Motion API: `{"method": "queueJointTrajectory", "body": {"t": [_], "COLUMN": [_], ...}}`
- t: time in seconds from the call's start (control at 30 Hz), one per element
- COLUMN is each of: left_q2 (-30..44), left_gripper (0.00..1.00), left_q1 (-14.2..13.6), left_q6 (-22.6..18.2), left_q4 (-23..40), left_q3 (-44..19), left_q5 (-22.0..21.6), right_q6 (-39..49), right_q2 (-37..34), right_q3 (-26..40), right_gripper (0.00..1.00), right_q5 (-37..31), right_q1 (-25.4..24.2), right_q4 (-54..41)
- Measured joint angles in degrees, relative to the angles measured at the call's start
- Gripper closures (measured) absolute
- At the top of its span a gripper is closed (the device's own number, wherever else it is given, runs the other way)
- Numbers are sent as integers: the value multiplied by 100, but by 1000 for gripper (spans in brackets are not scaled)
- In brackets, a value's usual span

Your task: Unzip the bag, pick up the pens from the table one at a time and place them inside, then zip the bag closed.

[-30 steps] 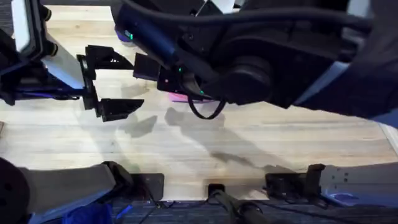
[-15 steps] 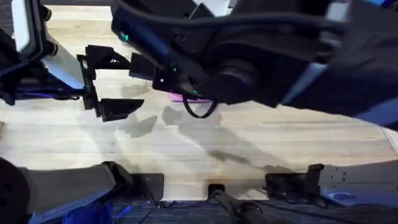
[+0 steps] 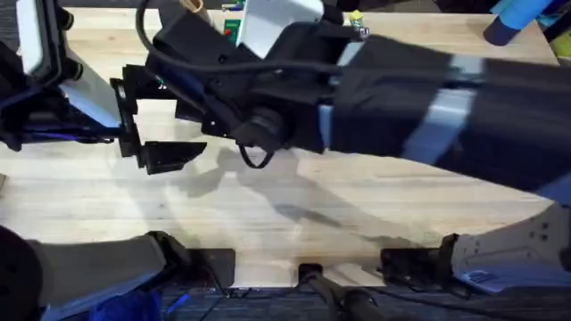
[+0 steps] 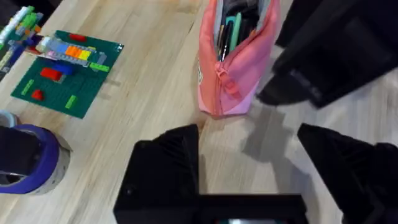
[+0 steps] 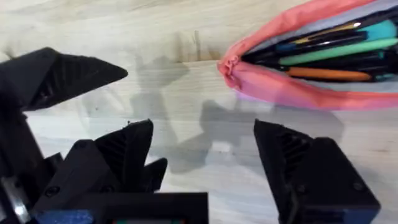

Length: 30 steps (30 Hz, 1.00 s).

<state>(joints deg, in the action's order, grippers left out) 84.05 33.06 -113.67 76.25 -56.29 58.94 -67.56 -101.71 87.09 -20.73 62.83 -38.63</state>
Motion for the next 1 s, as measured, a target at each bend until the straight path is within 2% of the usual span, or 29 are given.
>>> {"method": "queueJointTrajectory", "body": {"t": [0.2, 0.47, 0.83, 1.0], "left_q2": [0, 0, 0, 0], "left_gripper": [8, 7, 7, 7], "left_q1": [0, 0, 0, -1], "left_q6": [0, -1, -2, 0], "left_q4": [0, 0, 0, 0], "left_q3": [0, 0, 0, 0], "left_q5": [0, 0, 0, -1], "right_q6": [-5, -18, -18, -18], "right_q2": [-336, -634, -956, -1044], "right_q3": [0, -4, -4, -4], "right_gripper": [46, 44, 54, 101], "right_q5": [-19, -379, -527, -520], "right_q1": [0, -32, -344, -449], "right_q4": [314, 554, 902, 979]}}
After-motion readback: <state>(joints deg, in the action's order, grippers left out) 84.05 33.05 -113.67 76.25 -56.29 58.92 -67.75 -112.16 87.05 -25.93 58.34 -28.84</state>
